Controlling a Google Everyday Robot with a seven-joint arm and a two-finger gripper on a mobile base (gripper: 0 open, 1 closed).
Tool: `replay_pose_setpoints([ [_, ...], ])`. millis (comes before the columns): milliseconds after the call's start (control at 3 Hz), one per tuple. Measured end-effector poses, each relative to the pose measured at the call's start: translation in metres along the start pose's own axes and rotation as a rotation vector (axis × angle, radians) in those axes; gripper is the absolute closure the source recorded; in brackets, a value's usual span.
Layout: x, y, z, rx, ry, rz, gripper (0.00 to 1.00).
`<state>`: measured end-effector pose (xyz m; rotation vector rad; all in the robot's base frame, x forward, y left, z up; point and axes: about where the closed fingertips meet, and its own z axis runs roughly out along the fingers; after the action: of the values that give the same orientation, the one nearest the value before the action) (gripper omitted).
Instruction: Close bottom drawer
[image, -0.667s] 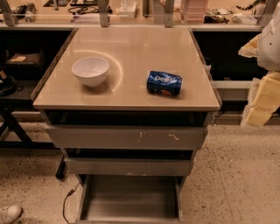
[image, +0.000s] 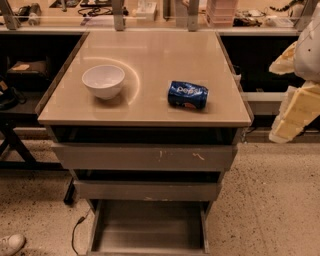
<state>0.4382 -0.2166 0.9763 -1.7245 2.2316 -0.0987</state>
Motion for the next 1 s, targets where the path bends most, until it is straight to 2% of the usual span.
replay_pose_setpoints([
  [1000, 0.0, 0.0, 0.0, 0.0, 0.0, 0.0, 0.88],
])
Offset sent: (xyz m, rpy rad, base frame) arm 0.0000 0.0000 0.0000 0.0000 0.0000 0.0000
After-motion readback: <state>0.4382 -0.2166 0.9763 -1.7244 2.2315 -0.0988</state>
